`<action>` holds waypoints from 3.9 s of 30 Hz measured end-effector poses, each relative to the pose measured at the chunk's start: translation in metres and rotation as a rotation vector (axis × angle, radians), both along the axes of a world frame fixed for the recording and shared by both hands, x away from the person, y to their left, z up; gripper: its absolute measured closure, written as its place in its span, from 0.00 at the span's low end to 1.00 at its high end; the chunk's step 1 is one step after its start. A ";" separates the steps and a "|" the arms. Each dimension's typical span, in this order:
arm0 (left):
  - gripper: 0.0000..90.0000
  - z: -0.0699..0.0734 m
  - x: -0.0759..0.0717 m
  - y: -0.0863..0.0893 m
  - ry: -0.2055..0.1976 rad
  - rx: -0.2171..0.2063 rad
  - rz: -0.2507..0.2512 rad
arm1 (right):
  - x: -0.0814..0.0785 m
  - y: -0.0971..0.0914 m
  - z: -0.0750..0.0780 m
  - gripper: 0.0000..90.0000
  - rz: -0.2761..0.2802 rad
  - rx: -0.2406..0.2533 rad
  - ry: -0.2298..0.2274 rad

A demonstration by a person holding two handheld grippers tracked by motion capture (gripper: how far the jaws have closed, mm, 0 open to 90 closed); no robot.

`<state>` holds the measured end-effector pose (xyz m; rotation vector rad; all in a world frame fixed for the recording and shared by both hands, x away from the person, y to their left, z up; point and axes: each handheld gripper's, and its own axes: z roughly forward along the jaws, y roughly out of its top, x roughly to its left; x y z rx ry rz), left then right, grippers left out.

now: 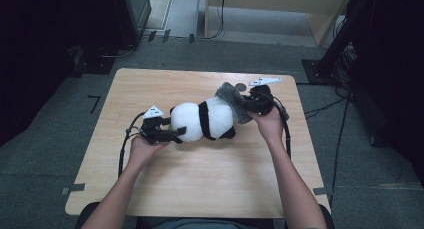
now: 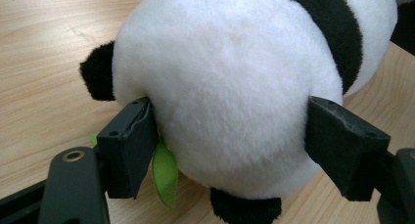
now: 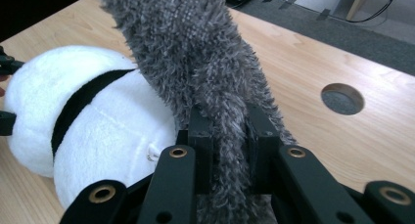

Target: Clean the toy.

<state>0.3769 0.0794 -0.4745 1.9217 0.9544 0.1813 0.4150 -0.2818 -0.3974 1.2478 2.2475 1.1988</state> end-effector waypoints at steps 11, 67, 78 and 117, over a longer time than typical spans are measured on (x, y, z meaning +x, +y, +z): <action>0.25 0.000 0.000 0.000 -0.011 0.004 -0.001 | 0.000 0.001 -0.016 0.86 -0.010 0.035 0.032; 0.26 -0.001 0.000 0.000 -0.008 0.006 0.000 | -0.003 0.018 0.011 0.86 0.015 -0.001 -0.020; 0.26 -0.002 -0.001 -0.001 -0.014 0.002 0.004 | 0.000 0.018 -0.006 0.86 0.008 0.024 0.015; 0.32 -0.001 -0.001 0.000 -0.022 0.031 -0.008 | -0.014 -0.017 -0.040 0.86 -0.049 0.014 0.129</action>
